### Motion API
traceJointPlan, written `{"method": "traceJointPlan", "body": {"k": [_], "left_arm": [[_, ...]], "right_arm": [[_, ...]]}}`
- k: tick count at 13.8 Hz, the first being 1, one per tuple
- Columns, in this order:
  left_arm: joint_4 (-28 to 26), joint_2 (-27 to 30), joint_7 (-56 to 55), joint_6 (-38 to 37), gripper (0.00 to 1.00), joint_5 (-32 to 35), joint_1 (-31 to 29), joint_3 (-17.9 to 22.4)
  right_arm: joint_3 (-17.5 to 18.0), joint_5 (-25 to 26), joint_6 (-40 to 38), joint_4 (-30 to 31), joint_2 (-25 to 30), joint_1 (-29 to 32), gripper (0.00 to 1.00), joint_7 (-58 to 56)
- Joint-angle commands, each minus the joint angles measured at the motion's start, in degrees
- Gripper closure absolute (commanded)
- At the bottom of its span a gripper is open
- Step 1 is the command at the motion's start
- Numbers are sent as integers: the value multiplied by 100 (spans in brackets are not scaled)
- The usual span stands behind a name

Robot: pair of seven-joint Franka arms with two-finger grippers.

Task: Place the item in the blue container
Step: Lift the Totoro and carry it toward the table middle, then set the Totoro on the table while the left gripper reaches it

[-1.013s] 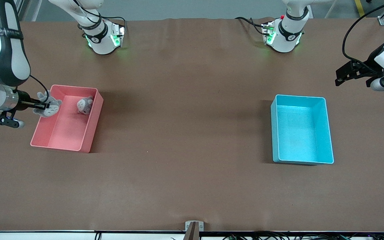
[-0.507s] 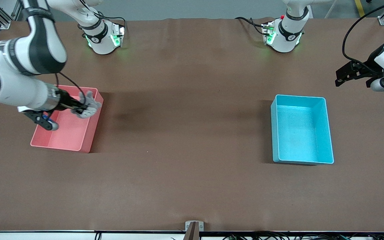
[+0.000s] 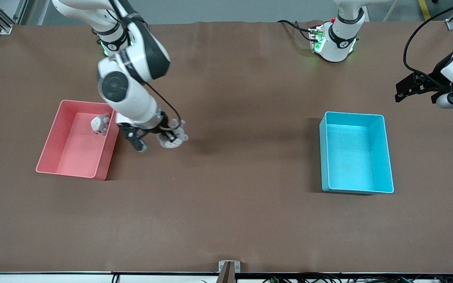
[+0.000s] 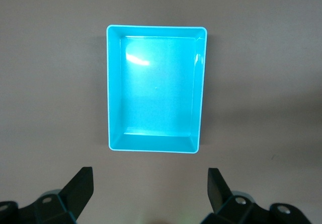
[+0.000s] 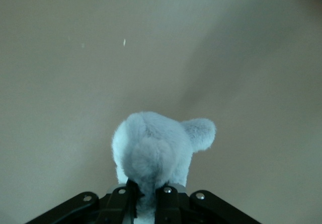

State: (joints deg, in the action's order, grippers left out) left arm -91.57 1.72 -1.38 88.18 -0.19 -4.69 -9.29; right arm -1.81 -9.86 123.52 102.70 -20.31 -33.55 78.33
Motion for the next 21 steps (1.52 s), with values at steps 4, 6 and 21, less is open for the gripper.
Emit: {"method": "traceJointPlan", "body": {"k": [4,6,21], "left_arm": [[-54,48,-12,50,0,19,-50,-21],[-54,48,-12,50,0,19,-50,-21],[-283,-399,-2361,462,0,-25,56,-941]], "right_arm": [[-109,159,118,-1629,-1677,-608,99,1367],[-100,159,662,-1639,-1906,-714,99,1746],[-118,335,-35,-1999,-1812,-496,0,1232]]}}
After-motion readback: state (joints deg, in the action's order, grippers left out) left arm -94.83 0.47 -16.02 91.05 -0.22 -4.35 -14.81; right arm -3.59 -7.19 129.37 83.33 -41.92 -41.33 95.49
